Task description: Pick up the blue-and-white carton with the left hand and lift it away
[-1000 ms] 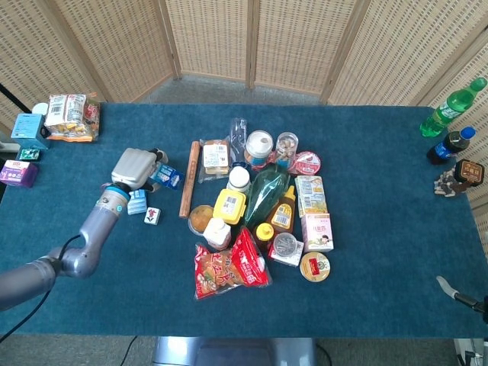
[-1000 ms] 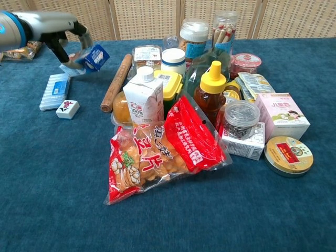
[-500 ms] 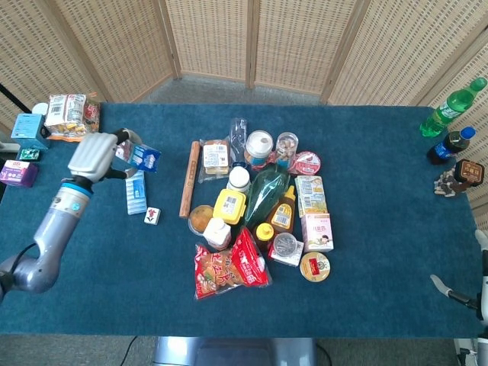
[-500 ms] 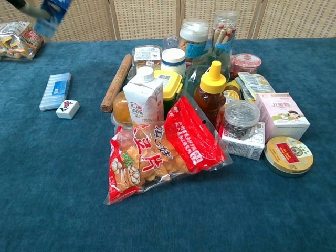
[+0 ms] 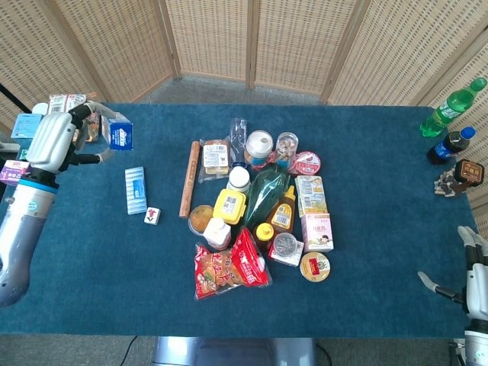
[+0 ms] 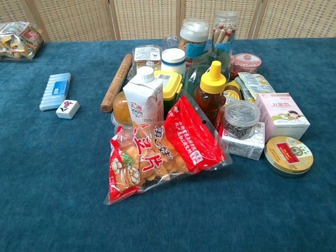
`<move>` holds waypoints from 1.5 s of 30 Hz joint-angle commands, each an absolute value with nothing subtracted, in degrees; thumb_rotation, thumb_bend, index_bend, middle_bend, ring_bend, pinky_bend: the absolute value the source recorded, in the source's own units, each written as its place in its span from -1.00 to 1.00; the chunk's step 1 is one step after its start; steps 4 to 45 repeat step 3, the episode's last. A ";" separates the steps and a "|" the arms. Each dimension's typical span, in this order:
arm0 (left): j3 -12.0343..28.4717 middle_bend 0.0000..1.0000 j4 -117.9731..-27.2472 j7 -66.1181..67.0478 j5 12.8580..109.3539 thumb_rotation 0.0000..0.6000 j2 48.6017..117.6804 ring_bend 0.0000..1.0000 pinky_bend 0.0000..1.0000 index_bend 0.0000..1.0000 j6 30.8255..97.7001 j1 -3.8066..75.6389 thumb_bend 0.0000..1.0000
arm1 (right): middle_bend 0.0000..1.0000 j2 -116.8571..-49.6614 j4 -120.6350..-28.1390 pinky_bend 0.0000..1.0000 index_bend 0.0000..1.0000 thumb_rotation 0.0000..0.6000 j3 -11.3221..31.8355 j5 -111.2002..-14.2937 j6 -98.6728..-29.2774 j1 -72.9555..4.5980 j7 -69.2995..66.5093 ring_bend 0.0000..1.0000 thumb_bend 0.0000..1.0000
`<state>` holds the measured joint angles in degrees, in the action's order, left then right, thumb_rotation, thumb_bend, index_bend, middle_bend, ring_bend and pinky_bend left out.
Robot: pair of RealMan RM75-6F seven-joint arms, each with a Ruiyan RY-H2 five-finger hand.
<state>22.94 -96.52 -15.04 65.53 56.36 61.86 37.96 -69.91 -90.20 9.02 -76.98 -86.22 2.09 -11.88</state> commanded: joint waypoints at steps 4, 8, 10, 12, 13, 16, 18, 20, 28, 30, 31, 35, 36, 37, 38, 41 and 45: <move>23.50 0.76 -97.70 -15.92 66.68 1.00 55.92 0.77 0.19 0.57 62.48 37.65 -0.36 | -1.00 -69.89 -90.03 -1.00 -1.00 0.72 9.05 -76.76 -86.10 2.03 -11.85 -1.00 -1.00; 23.50 0.76 -97.70 -15.92 66.68 1.00 55.92 0.77 0.19 0.57 62.48 37.65 -0.36 | -1.00 -69.89 -90.03 -1.00 -1.00 0.72 9.05 -76.76 -86.10 2.03 -11.85 -1.00 -1.00; 23.50 0.76 -97.70 -15.92 66.68 1.00 55.92 0.77 0.19 0.57 62.48 37.65 -0.36 | -1.00 -69.89 -90.03 -1.00 -1.00 0.72 9.05 -76.76 -86.10 2.03 -11.85 -1.00 -1.00; 23.50 0.76 -97.70 -15.92 66.68 1.00 55.92 0.77 0.19 0.57 62.48 37.65 -0.36 | -1.00 -69.89 -90.03 -1.00 -1.00 0.72 9.05 -76.76 -86.10 2.03 -11.85 -1.00 -1.00; 23.50 0.76 -97.70 -15.92 66.68 1.00 55.92 0.77 0.19 0.57 62.48 37.65 -0.36 | -1.00 -69.89 -90.03 -1.00 -1.00 0.72 9.05 -76.76 -86.10 2.03 -11.85 -1.00 -1.00; 23.50 0.76 -97.70 -15.92 66.68 1.00 55.92 0.77 0.19 0.57 62.48 37.65 -0.36 | -1.00 -69.89 -90.03 -1.00 -1.00 0.72 9.05 -76.76 -86.10 2.03 -11.85 -1.00 -1.00; 23.50 0.76 -97.70 -15.92 66.68 1.00 55.92 0.77 0.19 0.57 62.48 37.65 -0.36 | -1.00 -69.89 -90.03 -1.00 -1.00 0.72 9.05 -76.76 -86.10 2.03 -11.85 -1.00 -1.00; 23.50 0.76 -97.70 -15.92 66.68 1.00 55.92 0.77 0.19 0.57 62.48 37.65 -0.36 | -1.00 -69.89 -90.03 -1.00 -1.00 0.72 9.05 -76.76 -86.10 2.03 -11.85 -1.00 -1.00; 23.50 0.76 -97.70 -15.92 66.68 1.00 55.92 0.77 0.19 0.57 62.48 37.65 -0.36 | -1.00 -69.89 -90.03 -1.00 -1.00 0.72 9.05 -76.76 -86.10 2.03 -11.85 -1.00 -1.00; 23.50 0.76 -97.70 -15.92 66.68 1.00 55.92 0.77 0.19 0.57 62.48 37.65 -0.36 | -1.00 -69.89 -90.03 -1.00 -1.00 0.72 9.05 -76.76 -86.10 2.03 -11.85 -1.00 -1.00; 23.50 0.76 -97.70 -15.92 66.68 1.00 55.92 0.77 0.19 0.57 62.48 37.65 -0.36 | -1.00 -69.89 -90.03 -1.00 -1.00 0.72 9.05 -76.76 -86.10 2.03 -11.85 -1.00 -1.00; 23.50 0.76 -97.70 -15.92 66.68 1.00 55.92 0.77 0.19 0.57 62.48 37.65 -0.36 | -1.00 -69.89 -90.03 -1.00 -1.00 0.72 9.05 -76.76 -86.10 2.03 -11.85 -1.00 -1.00; 23.50 0.76 -97.70 -15.92 66.68 1.00 55.92 0.77 0.19 0.57 62.48 37.65 -0.36 | -1.00 -69.89 -90.03 -1.00 -1.00 0.72 9.05 -76.76 -86.10 2.03 -11.85 -1.00 -1.00; 23.50 0.76 -97.70 -15.92 66.68 1.00 55.92 0.77 0.19 0.57 62.48 37.65 -0.36 | -1.00 -69.89 -90.03 -1.00 -1.00 0.72 9.05 -76.76 -86.10 2.03 -11.85 -1.00 -1.00; 23.50 0.76 -97.70 -15.92 66.68 1.00 55.92 0.77 0.19 0.57 62.48 37.65 -0.36 | -1.00 -69.89 -90.03 -1.00 -1.00 0.72 9.05 -76.76 -86.10 2.03 -11.85 -1.00 -1.00; 23.50 0.76 -97.70 -15.92 66.68 1.00 55.92 0.77 0.19 0.57 62.48 37.65 -0.36 | -1.00 -69.89 -90.03 -1.00 -1.00 0.72 9.05 -76.76 -86.10 2.03 -11.85 -1.00 -1.00; 23.50 0.76 -97.70 -15.92 66.68 1.00 55.92 0.77 0.19 0.57 62.48 37.65 -0.36 | -1.00 -69.89 -90.03 -1.00 -1.00 0.72 9.05 -76.76 -86.10 2.03 -11.85 -1.00 -1.00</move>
